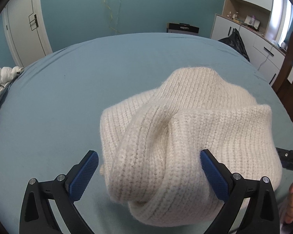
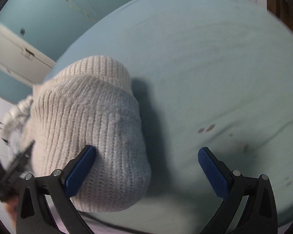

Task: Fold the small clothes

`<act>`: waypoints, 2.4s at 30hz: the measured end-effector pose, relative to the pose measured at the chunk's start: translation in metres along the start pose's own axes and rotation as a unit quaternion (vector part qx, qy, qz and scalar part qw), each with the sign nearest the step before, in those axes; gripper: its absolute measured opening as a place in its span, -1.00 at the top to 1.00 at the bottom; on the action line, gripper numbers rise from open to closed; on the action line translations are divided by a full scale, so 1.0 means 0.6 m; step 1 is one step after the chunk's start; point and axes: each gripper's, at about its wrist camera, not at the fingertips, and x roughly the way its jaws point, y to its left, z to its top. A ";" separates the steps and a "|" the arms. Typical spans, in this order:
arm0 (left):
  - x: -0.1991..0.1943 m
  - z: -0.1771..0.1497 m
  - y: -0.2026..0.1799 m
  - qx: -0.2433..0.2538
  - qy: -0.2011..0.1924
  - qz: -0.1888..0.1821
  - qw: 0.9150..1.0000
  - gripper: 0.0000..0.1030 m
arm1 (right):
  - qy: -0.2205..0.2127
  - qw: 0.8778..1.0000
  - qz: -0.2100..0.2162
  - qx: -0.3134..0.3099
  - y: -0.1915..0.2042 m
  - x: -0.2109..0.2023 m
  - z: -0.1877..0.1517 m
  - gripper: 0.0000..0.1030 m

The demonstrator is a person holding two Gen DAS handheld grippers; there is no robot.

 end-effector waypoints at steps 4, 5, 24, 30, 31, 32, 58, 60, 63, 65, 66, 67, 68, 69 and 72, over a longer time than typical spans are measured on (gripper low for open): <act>-0.002 -0.002 0.003 0.000 -0.001 0.002 1.000 -1.00 | -0.009 1.000 0.003 0.008 0.003 -0.028 0.005 -0.98; -0.004 -0.006 0.005 0.001 -0.001 0.001 1.000 -1.00 | -0.031 1.000 0.003 -0.003 0.007 -0.045 0.006 -0.98; -0.028 0.021 0.000 -0.015 0.023 -0.010 1.000 -1.00 | -0.028 0.997 0.069 0.029 -0.034 -0.029 0.031 -0.99; -0.062 0.046 0.023 -0.044 0.007 -0.023 0.999 -1.00 | -0.039 0.996 0.074 0.036 -0.049 -0.036 0.035 -0.99; -0.067 0.050 0.026 -0.044 0.002 -0.018 0.999 -1.00 | -0.039 0.996 0.074 0.038 -0.056 -0.046 0.032 -0.99; -0.072 0.053 0.031 -0.043 -0.003 -0.010 0.999 -1.00 | -0.039 0.996 0.073 0.039 -0.056 -0.045 0.031 -0.99; -0.022 0.044 0.085 -0.045 0.026 0.014 0.999 -1.00 | 0.022 0.992 0.123 0.004 -0.021 0.011 0.044 -0.99; -0.021 0.046 0.087 -0.047 0.027 0.010 0.998 -1.00 | 0.030 0.990 0.136 0.011 -0.030 0.013 0.048 -0.99; -0.022 0.045 0.091 -0.053 0.028 -0.008 0.998 -1.00 | 0.039 0.986 0.158 0.030 -0.051 0.012 0.058 -0.99; -0.018 0.043 0.102 -0.074 0.033 -0.041 0.996 -1.00 | 0.044 0.983 0.171 0.052 -0.069 0.014 0.064 -0.99; -0.015 0.042 0.106 -0.083 0.037 -0.049 0.995 -1.00 | 0.051 0.979 0.182 0.075 -0.082 0.018 0.065 -0.99; -0.011 0.040 0.110 -0.090 0.042 -0.052 0.994 -1.00 | 0.059 0.975 0.192 0.092 -0.091 0.024 0.065 -0.99; -0.008 0.040 0.112 -0.092 0.045 -0.052 0.993 -1.00 | 0.069 0.971 0.202 0.106 -0.097 0.030 0.064 -0.99; -0.006 0.039 0.114 -0.091 0.047 -0.050 0.994 -1.00 | 0.083 0.966 0.215 0.120 -0.104 0.039 0.063 -0.99; -0.009 0.041 0.120 -0.095 0.045 -0.061 0.993 -1.00 | 0.110 0.952 0.243 0.150 -0.116 0.058 0.057 -0.99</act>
